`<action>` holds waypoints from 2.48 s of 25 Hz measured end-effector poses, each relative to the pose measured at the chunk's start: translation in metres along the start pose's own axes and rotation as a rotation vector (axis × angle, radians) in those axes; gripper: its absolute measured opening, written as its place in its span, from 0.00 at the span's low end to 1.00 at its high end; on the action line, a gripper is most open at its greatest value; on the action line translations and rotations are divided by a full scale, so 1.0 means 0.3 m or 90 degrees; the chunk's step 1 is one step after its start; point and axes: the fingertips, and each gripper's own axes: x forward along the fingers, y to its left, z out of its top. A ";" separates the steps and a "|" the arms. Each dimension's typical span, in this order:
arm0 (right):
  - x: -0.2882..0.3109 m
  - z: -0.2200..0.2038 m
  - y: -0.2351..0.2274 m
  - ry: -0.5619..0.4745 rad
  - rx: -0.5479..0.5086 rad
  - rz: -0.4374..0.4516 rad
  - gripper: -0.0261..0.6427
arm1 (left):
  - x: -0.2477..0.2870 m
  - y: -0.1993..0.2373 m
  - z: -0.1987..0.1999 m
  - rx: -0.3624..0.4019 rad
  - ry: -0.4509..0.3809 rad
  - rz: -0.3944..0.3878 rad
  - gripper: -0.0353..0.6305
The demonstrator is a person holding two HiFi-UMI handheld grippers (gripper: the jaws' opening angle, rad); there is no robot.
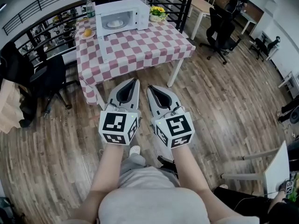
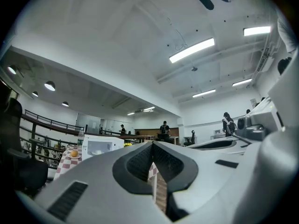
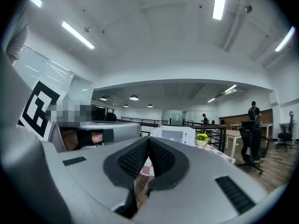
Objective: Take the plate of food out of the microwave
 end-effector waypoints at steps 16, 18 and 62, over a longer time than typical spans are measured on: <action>0.422 -0.013 -0.158 0.003 -0.002 -0.036 0.08 | 0.328 0.312 -0.049 -0.020 0.019 -0.024 0.06; 0.469 -0.016 -0.170 0.002 0.001 -0.040 0.08 | 0.358 0.346 -0.056 -0.016 0.022 -0.028 0.06; 1.157 -0.142 -0.712 0.015 0.027 0.049 0.08 | 1.117 0.710 -0.182 -0.030 0.040 0.062 0.06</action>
